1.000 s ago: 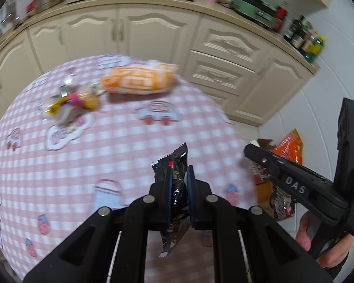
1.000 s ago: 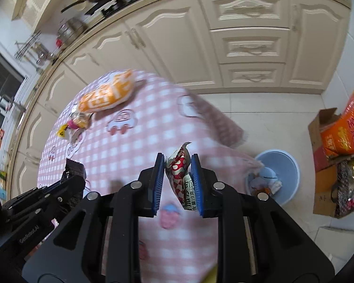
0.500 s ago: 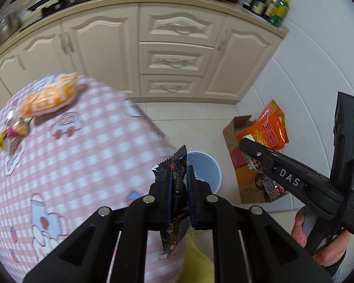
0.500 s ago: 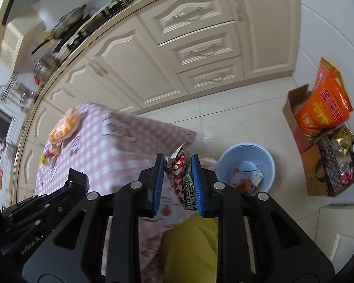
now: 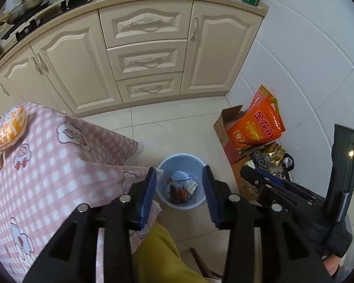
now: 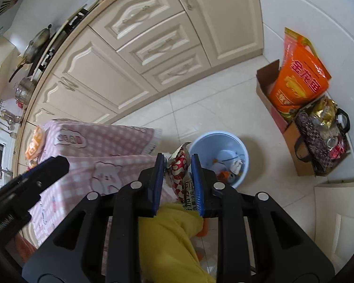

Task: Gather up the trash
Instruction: 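Open both grippers over the bin to drop the two wrappers, then move both tools back over the table toward the remaining trash, then grasp the orange-printed bread bag with the right gripper while the left grasps the yellow-pink candy, then carry the bread bag and yellow candy from the table over the blue bin, then open both grippers over the blue bin to drop bag and candy, then move both tools back over the table toward the last items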

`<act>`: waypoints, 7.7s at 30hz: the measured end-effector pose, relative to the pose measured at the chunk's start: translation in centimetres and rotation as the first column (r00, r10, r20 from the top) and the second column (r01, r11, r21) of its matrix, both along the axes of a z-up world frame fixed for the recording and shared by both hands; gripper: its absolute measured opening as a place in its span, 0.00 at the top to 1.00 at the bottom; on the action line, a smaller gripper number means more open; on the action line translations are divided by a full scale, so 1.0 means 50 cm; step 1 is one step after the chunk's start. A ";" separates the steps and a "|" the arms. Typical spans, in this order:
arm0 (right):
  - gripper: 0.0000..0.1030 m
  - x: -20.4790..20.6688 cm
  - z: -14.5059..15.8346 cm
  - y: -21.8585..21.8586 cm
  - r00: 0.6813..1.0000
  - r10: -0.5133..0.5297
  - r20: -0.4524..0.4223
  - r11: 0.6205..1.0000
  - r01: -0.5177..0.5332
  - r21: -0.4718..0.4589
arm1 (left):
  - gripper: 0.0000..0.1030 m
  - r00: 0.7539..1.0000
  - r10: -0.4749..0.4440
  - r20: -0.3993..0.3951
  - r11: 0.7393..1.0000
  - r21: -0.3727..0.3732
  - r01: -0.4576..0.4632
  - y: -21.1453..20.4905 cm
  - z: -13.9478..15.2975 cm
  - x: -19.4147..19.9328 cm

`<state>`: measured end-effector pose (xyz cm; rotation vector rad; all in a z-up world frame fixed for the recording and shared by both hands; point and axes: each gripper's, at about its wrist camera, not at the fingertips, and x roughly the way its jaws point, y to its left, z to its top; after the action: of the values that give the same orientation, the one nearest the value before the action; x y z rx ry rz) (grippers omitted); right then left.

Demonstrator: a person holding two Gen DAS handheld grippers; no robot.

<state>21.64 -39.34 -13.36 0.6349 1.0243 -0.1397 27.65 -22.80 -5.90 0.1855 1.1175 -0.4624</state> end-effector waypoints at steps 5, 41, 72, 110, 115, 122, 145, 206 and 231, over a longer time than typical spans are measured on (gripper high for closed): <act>0.75 0.011 -0.032 0.003 0.999 0.013 -0.039 1.000 -0.013 0.022 | 0.57 1.000 0.019 -0.024 1.000 0.020 -0.018 0.016 -0.015 0.003; 0.22 -0.027 0.073 0.133 0.994 0.113 -0.001 0.986 -0.112 -0.124 | 0.41 0.990 0.139 -0.005 0.990 -0.012 -0.139 0.199 0.022 -0.058; 0.18 0.143 0.189 0.592 0.859 0.513 -0.013 0.838 -0.504 -0.210 | 0.26 0.833 0.553 0.026 0.830 -0.103 -0.548 0.713 0.095 -0.049; 0.55 0.522 0.077 0.787 0.786 0.619 -0.006 0.764 -0.603 -0.230 | 0.23 0.758 0.629 -0.174 0.745 -0.143 -0.651 0.863 0.008 0.210; 0.71 0.487 0.085 0.743 0.780 0.624 0.044 0.772 -0.607 -0.186 | 0.23 0.781 0.606 -0.153 0.774 -0.111 -0.623 0.821 0.004 0.235; 0.71 0.427 0.100 0.672 0.786 0.611 0.091 0.789 -0.596 -0.148 | 0.24 0.797 0.593 -0.116 0.798 -0.047 -0.600 0.764 -0.024 0.285; 0.71 0.225 0.152 0.443 0.851 0.498 0.166 0.867 -0.483 -0.123 | 0.95 0.895 0.441 -0.058 0.896 -0.027 -0.443 0.622 0.041 0.157; 0.19 0.025 0.007 0.065 0.990 0.138 -0.039 0.990 -0.139 -0.031 | 0.36 0.989 0.083 -0.125 0.993 0.093 -0.072 0.114 -0.065 0.043; 0.17 0.049 0.094 0.321 0.940 0.342 0.005 0.936 -0.340 -0.091 | 0.35 0.960 0.260 -0.104 0.966 0.031 -0.258 0.375 -0.011 0.015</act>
<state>24.08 -23.29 -8.66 0.3685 1.0868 0.1255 28.39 -4.07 -6.45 0.0281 1.2319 -0.2307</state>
